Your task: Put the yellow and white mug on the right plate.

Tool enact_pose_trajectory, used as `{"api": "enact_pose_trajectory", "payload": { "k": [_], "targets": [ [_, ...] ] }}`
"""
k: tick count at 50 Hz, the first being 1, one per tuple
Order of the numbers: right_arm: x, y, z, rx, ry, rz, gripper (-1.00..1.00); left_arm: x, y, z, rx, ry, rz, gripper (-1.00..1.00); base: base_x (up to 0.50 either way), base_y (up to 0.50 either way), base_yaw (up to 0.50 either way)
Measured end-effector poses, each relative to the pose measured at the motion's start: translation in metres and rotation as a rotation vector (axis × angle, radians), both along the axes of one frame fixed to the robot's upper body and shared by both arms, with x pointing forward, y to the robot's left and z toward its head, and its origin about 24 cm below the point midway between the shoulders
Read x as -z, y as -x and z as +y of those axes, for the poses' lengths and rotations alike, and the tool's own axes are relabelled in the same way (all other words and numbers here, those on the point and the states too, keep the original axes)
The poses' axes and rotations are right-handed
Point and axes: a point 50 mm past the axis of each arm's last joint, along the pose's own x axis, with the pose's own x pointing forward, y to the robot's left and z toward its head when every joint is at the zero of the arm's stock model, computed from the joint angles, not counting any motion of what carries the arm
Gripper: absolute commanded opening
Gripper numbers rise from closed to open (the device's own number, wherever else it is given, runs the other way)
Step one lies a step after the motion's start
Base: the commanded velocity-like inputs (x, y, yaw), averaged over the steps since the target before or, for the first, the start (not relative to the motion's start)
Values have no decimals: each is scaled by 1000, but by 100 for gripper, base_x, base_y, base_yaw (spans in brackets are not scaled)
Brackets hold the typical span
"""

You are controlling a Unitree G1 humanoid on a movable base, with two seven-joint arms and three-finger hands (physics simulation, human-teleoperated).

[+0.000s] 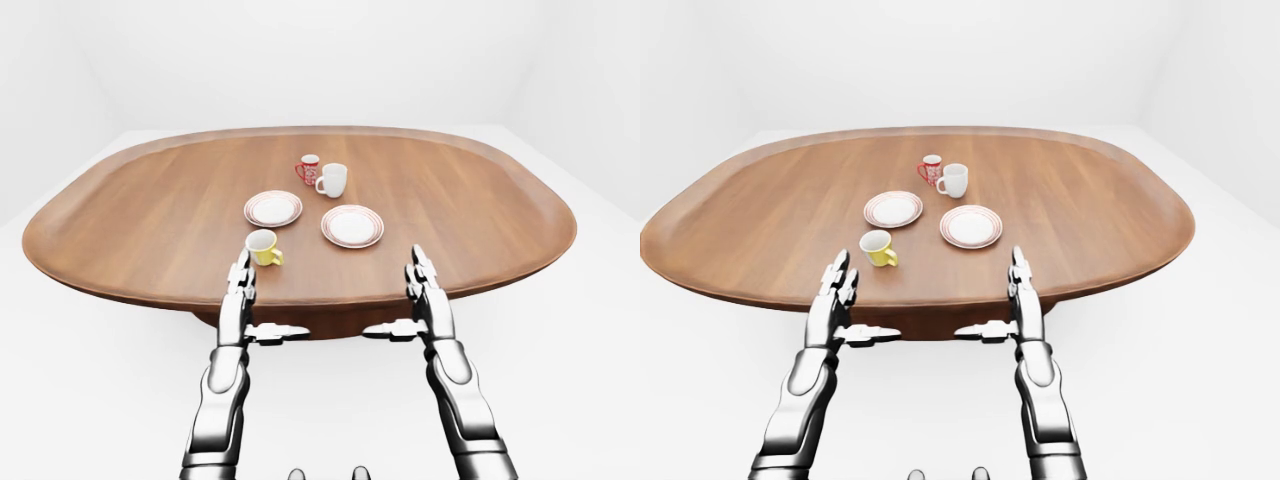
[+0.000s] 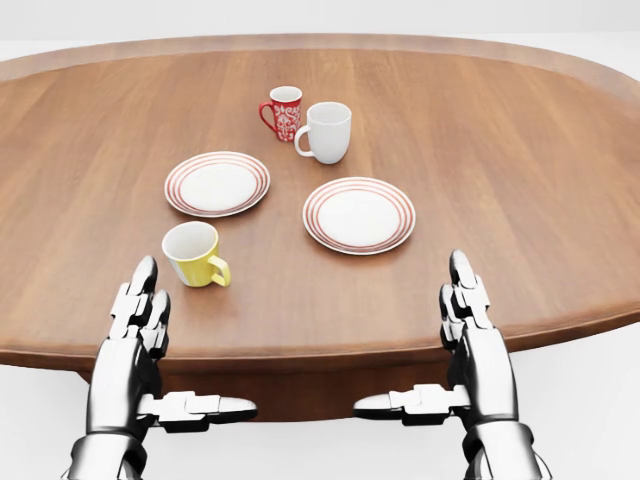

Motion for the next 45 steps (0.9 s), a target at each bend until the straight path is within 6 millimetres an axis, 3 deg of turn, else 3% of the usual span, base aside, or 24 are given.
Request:
{"api": "enact_pose_trajectory", "payload": {
  "k": [17, 34, 45],
  "targets": [
    [-18, 3, -6, 5, 0, -11, 100, -13, 2, 9, 6, -13, 1, 97, 0, 0, 0],
    [-68, 13, -10, -6, 15, -224, 100, -65, 9, 23, 4, -54, -218, 97, 0, 0, 0],
    [-82, 18, -11, 0, 25, -289, 100, -80, 13, 26, 7, -69, -280, 97, 0, 0, 8]
  ]
}}
